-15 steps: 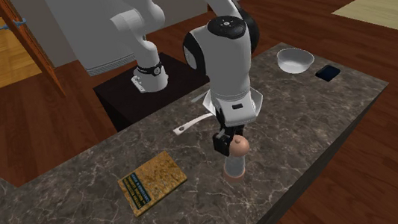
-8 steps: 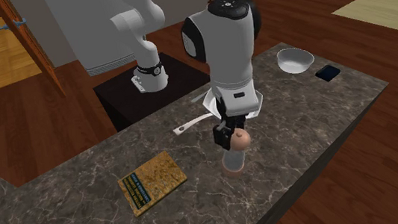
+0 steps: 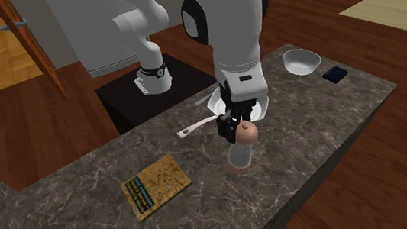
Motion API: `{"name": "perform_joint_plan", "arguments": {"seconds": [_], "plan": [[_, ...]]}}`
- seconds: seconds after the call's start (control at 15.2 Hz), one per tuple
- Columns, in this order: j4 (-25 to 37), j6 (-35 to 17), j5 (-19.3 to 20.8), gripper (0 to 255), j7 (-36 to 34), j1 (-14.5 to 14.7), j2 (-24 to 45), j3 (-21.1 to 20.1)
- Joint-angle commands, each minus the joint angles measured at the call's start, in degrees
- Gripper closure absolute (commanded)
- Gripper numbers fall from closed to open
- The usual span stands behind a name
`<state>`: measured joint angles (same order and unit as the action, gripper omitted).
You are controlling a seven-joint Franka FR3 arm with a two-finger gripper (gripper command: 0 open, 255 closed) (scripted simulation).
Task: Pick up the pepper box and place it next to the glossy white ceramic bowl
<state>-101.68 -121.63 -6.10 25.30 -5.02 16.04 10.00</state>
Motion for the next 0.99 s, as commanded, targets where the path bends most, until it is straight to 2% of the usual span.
{"name": "perform_joint_plan", "arguments": {"seconds": [0.0,0.92], "plan": [[0.81,1.25,0.15,255,-0.14,0.02,-0.43,0.04],[8.65,11.24,0.93,255,-0.99,0.01,-2.65,0.29]]}}
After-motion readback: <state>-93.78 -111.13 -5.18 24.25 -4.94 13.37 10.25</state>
